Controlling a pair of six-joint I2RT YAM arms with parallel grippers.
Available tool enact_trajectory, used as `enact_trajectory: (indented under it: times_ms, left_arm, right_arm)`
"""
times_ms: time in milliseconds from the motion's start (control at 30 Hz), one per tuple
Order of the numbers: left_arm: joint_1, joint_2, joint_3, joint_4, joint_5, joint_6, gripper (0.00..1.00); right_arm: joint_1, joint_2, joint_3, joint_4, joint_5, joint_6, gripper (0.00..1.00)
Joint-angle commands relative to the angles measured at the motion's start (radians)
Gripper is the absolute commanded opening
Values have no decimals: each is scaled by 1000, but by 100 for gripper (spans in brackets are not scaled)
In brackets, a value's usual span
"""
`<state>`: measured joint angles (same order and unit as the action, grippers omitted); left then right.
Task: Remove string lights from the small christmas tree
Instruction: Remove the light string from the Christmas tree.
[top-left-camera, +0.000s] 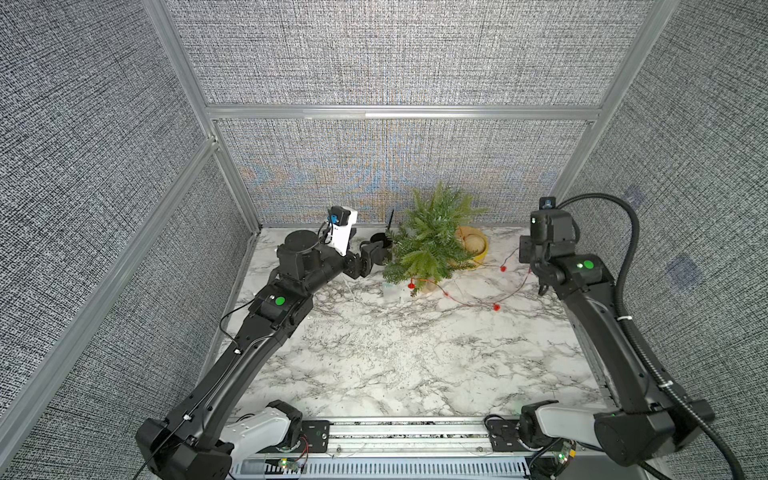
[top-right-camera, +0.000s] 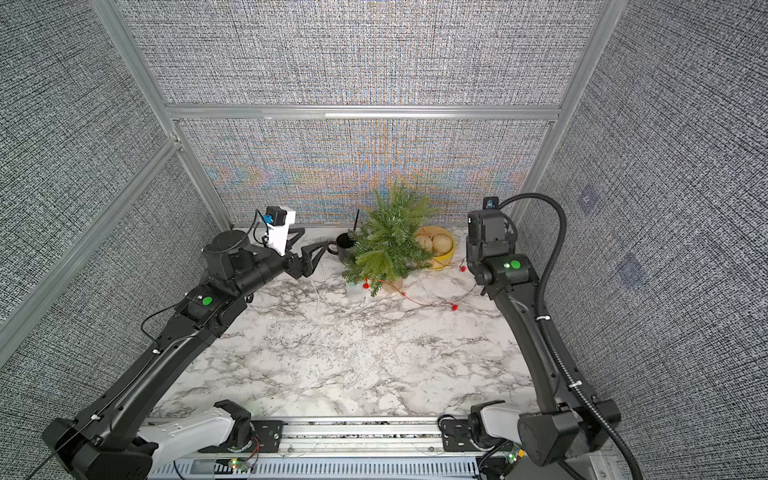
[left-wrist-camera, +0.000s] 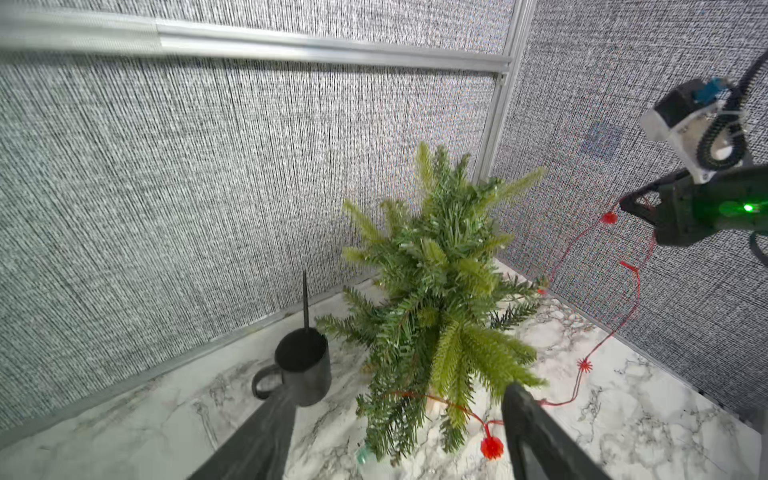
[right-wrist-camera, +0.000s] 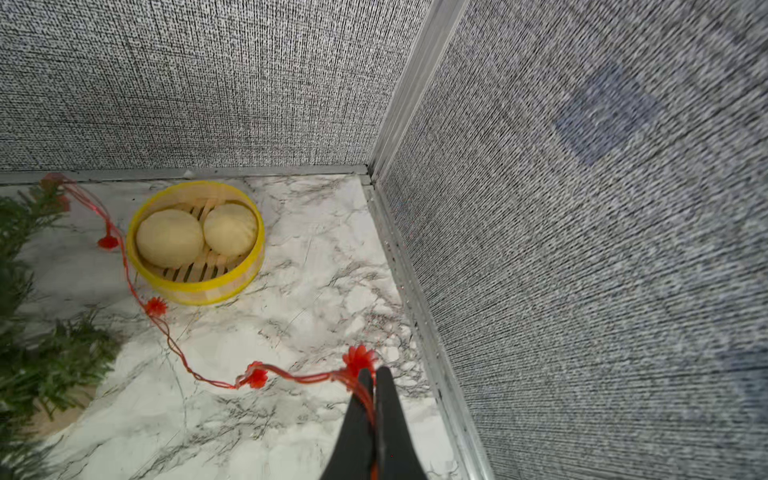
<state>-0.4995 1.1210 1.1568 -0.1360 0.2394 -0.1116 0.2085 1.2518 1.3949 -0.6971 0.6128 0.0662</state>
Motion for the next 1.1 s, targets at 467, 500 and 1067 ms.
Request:
enact_trajectory:
  times_ms: [467, 500, 1067]
  left_arm:
    - [-174, -30, -297, 215, 93, -479, 70]
    - [-196, -27, -329, 269, 88, -490, 70]
    - [-487, 275, -377, 720, -269, -534, 65]
  right_arm:
    - [49, -178, -363, -112, -341, 258, 0]
    - [49, -191, -368, -111, -343, 257, 0]
    - [57, -268, -425, -111, -401, 247, 0]
